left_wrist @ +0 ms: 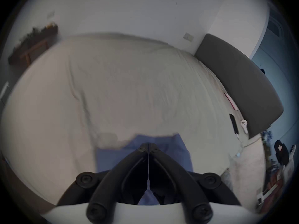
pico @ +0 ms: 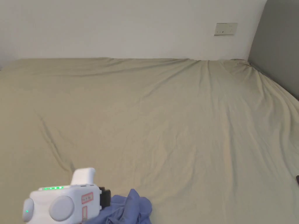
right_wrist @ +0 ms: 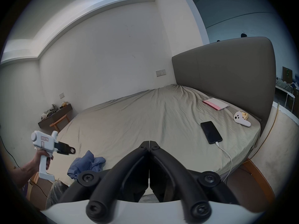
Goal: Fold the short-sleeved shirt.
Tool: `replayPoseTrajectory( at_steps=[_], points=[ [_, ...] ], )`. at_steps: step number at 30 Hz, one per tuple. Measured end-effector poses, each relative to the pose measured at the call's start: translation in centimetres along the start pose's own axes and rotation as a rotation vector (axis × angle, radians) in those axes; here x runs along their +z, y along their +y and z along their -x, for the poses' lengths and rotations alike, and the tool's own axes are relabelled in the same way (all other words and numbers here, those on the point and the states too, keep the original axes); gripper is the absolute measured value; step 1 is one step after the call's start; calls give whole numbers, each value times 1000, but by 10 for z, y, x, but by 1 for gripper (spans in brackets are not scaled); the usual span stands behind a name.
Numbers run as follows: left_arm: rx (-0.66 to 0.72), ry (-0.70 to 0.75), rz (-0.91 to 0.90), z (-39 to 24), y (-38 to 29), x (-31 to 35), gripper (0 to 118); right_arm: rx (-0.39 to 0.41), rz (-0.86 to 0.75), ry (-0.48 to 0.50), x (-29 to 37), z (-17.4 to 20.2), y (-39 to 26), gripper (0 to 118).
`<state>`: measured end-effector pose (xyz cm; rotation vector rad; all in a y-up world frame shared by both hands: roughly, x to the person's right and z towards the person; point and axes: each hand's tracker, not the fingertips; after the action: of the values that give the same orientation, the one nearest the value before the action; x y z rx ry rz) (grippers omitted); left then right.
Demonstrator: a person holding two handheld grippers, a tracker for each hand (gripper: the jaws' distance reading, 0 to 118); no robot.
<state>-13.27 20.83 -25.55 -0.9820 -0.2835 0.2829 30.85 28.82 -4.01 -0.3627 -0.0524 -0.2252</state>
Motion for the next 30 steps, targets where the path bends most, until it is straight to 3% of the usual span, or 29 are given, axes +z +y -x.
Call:
replayPoseTrajectory(
  at_steps=[5, 11, 15, 18, 22, 26, 28, 29, 30],
  points=[
    [-64, -54, 67, -42, -33, -47, 0, 25, 9, -8, 3, 0, -2, 1],
    [-25, -228, 177, -84, -67, -73, 0, 4, 4, -35, 11, -10, -2, 1],
    [-44, -201, 207, -91, -79, -89, 0, 7, 2, -48, 17, -11, 1, 1],
    [12, -257, 157, -78, -62, -62, 0, 32, -10, -51, 22, -11, 5, 1],
    [47, -360, -46, -49, -22, 18, 0, 84, -12, -62, 17, -4, 13, 1],
    [27, -271, -226, -7, 3, 86, 0, 134, -31, -23, 3, 18, 22, 1],
    [45, -189, -296, 23, 6, 113, 24, 179, -30, 25, -9, 36, 26, 1],
    [59, -163, -316, 37, 5, 124, 32, 205, -25, 41, -15, 46, 28, 1],
    [83, -126, -320, 53, 4, 136, 32, 241, -23, 67, -21, 59, 30, 1]
  ],
)
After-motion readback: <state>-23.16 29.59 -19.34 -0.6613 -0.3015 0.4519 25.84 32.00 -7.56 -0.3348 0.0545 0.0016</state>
